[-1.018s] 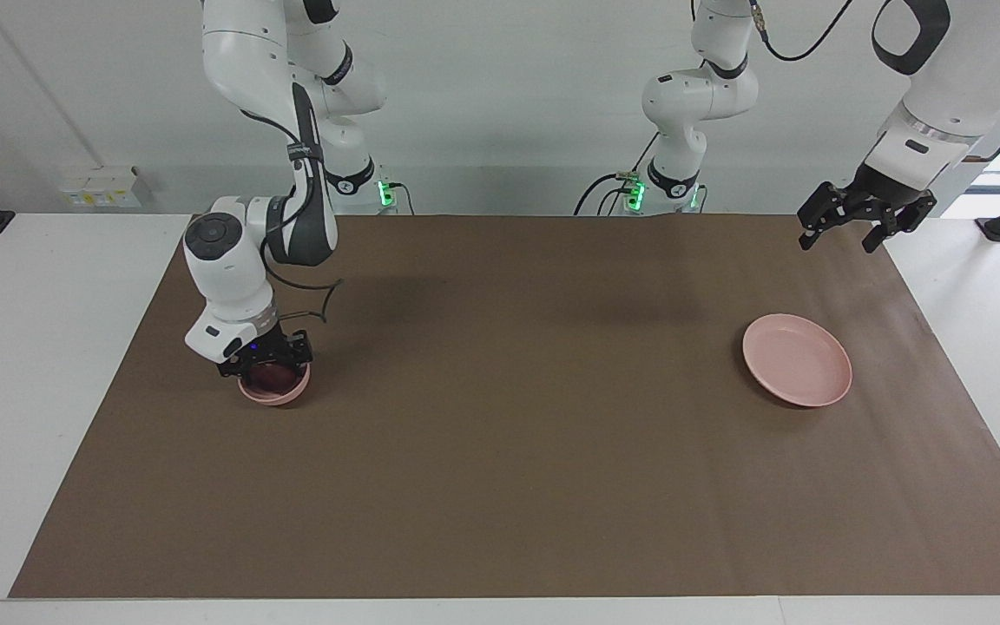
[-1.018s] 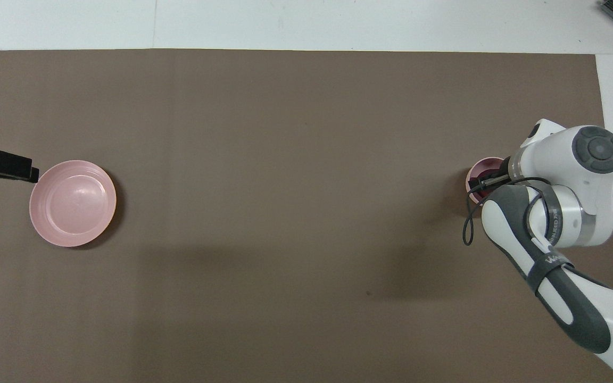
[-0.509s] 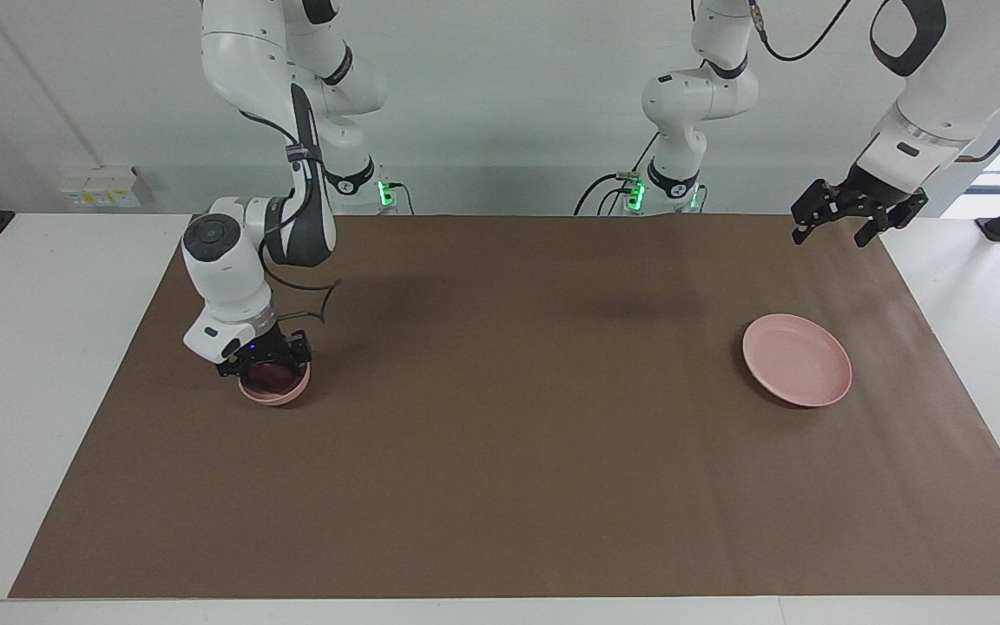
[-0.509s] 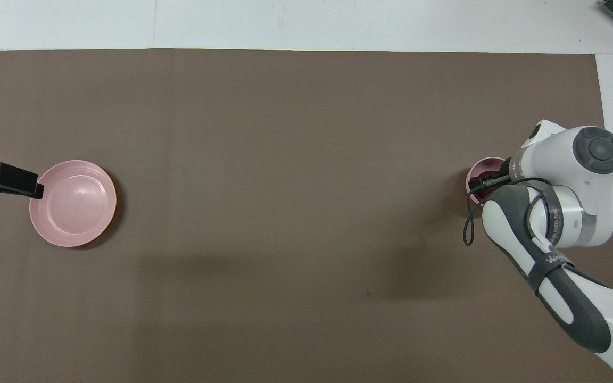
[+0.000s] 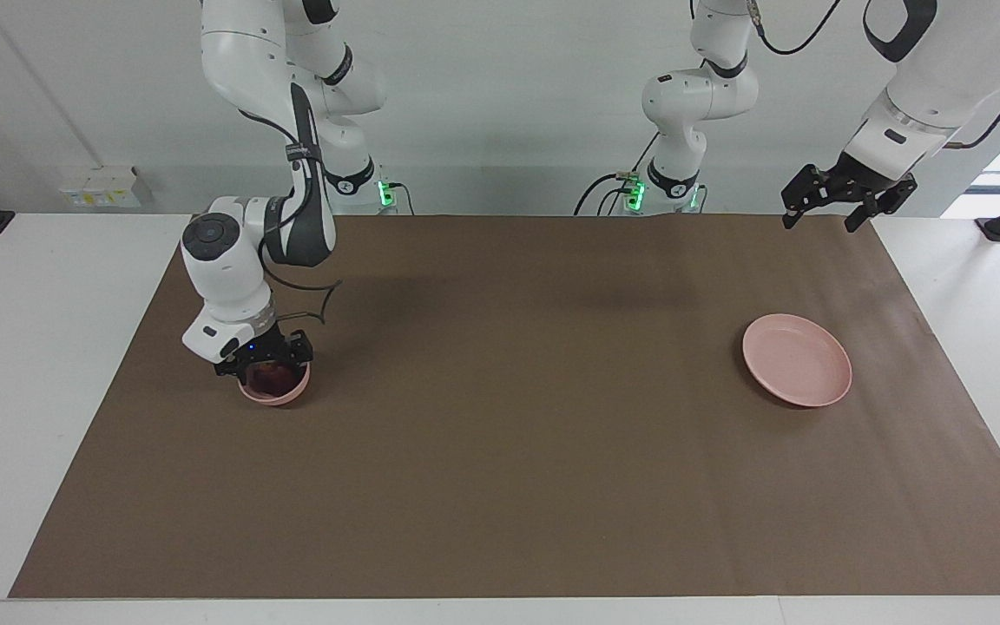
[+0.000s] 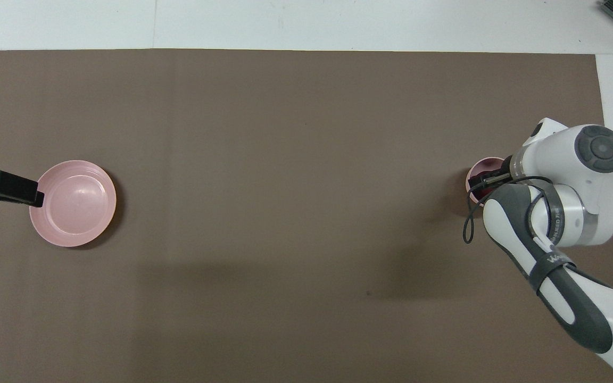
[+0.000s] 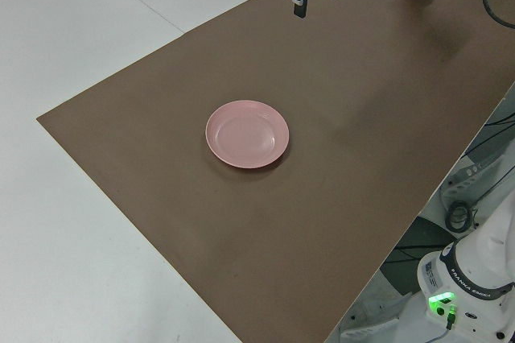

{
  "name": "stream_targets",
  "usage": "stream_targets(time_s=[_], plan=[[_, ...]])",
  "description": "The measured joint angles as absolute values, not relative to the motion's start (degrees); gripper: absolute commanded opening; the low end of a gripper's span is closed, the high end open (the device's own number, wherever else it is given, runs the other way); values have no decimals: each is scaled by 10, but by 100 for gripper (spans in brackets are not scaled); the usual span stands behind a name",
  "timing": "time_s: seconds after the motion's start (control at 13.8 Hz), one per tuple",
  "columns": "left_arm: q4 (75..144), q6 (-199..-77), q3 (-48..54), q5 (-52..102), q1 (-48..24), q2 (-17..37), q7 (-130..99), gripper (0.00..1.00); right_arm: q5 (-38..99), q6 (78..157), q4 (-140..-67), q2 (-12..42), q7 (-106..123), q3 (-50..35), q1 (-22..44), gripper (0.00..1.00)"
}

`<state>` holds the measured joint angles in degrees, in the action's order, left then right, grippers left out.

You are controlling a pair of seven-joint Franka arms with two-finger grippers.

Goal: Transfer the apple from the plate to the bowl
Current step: 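Lower the apple into the bowl while the left gripper returns, then open the right gripper and withdraw it from the bowl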

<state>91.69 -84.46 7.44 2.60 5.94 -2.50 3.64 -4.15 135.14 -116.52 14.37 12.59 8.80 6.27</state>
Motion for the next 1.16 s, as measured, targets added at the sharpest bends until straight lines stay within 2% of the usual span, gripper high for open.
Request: stream_targets(time_s=[0.29, 0.58, 0.87, 1.16], plan=[[915, -843, 41, 26, 21, -26, 27, 100, -40, 1320, -1146, 96, 80, 84, 65, 100], [915, -842, 32, 26, 19, -29, 25, 100, -39, 1159, -1077, 21, 47, 80, 67, 100], [915, -841, 29, 26, 19, -29, 25, 100, -39, 1014, -1004, -31, 46, 82, 66, 100], [915, -841, 29, 26, 19, -29, 25, 100, -34, 893, -915, -46, 46, 82, 66, 100]])
